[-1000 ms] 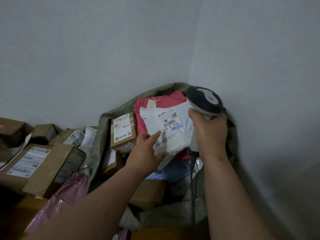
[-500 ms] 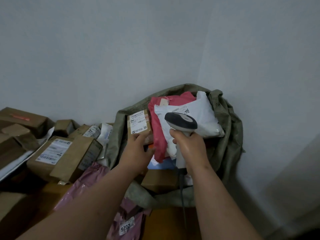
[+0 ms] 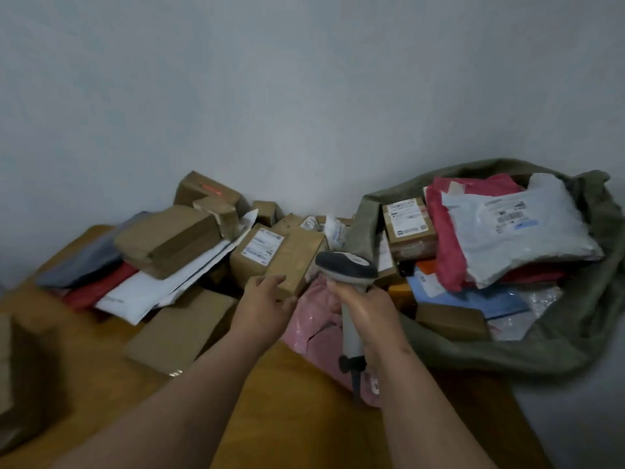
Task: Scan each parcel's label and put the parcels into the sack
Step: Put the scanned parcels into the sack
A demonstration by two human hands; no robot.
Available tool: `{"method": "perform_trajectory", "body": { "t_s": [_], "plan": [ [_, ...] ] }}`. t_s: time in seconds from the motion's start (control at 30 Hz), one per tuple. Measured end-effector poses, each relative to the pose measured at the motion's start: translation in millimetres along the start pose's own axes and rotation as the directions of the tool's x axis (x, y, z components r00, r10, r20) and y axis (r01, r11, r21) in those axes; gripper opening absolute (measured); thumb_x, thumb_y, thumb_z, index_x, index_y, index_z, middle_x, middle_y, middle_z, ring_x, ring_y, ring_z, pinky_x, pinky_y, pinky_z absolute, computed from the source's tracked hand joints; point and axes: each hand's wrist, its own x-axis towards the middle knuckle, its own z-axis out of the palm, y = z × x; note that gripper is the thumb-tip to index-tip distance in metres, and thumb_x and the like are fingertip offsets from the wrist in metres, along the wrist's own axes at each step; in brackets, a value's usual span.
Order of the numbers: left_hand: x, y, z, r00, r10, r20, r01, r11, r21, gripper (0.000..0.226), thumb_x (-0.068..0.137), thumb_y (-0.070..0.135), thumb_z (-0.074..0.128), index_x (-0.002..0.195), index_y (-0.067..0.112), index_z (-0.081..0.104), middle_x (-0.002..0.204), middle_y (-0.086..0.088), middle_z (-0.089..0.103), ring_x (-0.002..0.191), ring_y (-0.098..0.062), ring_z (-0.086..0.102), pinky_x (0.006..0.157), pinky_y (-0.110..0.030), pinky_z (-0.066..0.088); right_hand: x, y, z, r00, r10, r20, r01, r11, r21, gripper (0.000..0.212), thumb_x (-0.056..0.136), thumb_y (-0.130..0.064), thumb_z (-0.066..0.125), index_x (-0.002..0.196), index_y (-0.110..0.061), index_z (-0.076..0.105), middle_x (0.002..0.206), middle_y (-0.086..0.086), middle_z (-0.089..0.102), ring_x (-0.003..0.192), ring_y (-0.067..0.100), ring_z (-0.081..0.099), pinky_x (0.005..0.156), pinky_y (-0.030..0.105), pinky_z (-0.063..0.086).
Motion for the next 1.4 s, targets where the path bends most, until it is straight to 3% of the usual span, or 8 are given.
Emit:
{"method": "perform_trajectory", "body": {
  "t_s": [0.17,0.3,0.43,0.6,0.77,0.97,1.13,1.4],
  "plan": [
    [-18,-62,-43,0.984,-0.176,-0.013,0.175,0.983,-0.057,0.052,0.095,0.032,0.064,0.144,0.027,0.046,0.150,-0.005,0.036,0.127,-0.022,0.048,0.104,-0.036,0.043,-13,7,65,0.994,-0.012,0.105,0.010,1.000,0.017,0.043,0.059,-0.050,0.082,0.091,-0.023,0.074,0.072,-0.008,0.076,0.072,0.011,0.074,0.066,0.034,0.060],
    [-18,-91,-63,0.949,-0.308,-0.061,0.301,0.948,-0.105,0.053,0.095,0.037,0.064,0.144,0.031,0.046,0.154,-0.005,0.035,0.126,-0.026,0.051,0.102,-0.044,0.049,-5,14,97,0.980,0.044,0.194,-0.049,0.999,0.020,0.040,0.068,-0.043,0.085,0.099,-0.021,0.071,0.075,-0.006,0.077,0.088,0.022,0.074,0.091,0.050,0.058],
    [-18,-115,-82,0.915,-0.356,-0.187,0.340,0.934,-0.114,0.051,0.094,0.034,0.065,0.142,0.027,0.049,0.149,-0.005,0.043,0.120,-0.023,0.055,0.095,-0.039,0.053,8,12,130,0.968,0.036,0.249,-0.032,0.999,-0.019,0.033,0.078,-0.039,0.082,0.101,-0.018,0.071,0.074,-0.004,0.077,0.083,0.017,0.072,0.078,0.037,0.056],
    [-7,-147,-109,0.869,-0.415,-0.268,0.373,0.907,-0.194,0.049,0.094,0.030,0.065,0.141,0.021,0.052,0.142,-0.005,0.050,0.116,-0.022,0.057,0.095,-0.040,0.053,17,9,178,0.952,0.075,0.297,-0.078,0.997,-0.001,0.034,0.081,-0.033,0.080,0.106,-0.014,0.068,0.086,0.003,0.074,0.086,0.018,0.070,0.089,0.041,0.056],
    [26,-185,-135,0.829,-0.478,-0.289,0.390,0.866,-0.313,0.056,0.095,0.033,0.065,0.146,0.021,0.046,0.142,-0.007,0.049,0.119,-0.023,0.055,0.086,-0.034,0.050,41,4,225,0.958,0.098,0.268,-0.110,0.993,0.030,0.039,0.081,-0.038,0.080,0.108,-0.013,0.069,0.089,0.004,0.074,0.092,0.022,0.068,0.087,0.042,0.054],
    [105,-231,-169,0.836,-0.482,-0.261,0.382,0.854,-0.355,0.072,0.092,0.050,0.062,0.153,0.022,0.034,0.154,-0.007,0.039,0.136,-0.029,0.044,0.105,-0.047,0.044,77,4,294,0.980,0.100,0.171,-0.111,0.992,0.056,0.031,0.080,-0.041,0.080,0.101,-0.021,0.070,0.070,-0.020,0.073,0.091,0.014,0.070,0.087,0.041,0.054],
    [175,-271,-210,0.878,-0.416,-0.239,0.297,0.863,-0.409,0.063,0.093,0.051,0.059,0.146,0.020,0.045,0.148,-0.007,0.048,0.136,-0.031,0.044,0.109,-0.054,0.041,102,1,346,0.977,0.149,0.151,-0.166,0.981,0.102,0.024,0.082,-0.037,0.080,0.098,-0.025,0.069,0.080,-0.009,0.077,0.094,0.013,0.071,0.083,0.035,0.055],
    [256,-308,-224,0.839,-0.542,-0.053,0.423,0.709,-0.564,0.066,0.099,0.046,0.054,0.155,0.021,0.031,0.160,-0.004,0.032,0.141,-0.029,0.036,0.101,-0.034,0.033,124,2,395,0.989,0.142,0.031,-0.146,0.974,0.175,0.015,0.083,-0.035,0.081,0.086,-0.035,0.066,0.088,-0.015,0.072,0.094,0.013,0.066,0.072,0.030,0.050]
  ]
}}
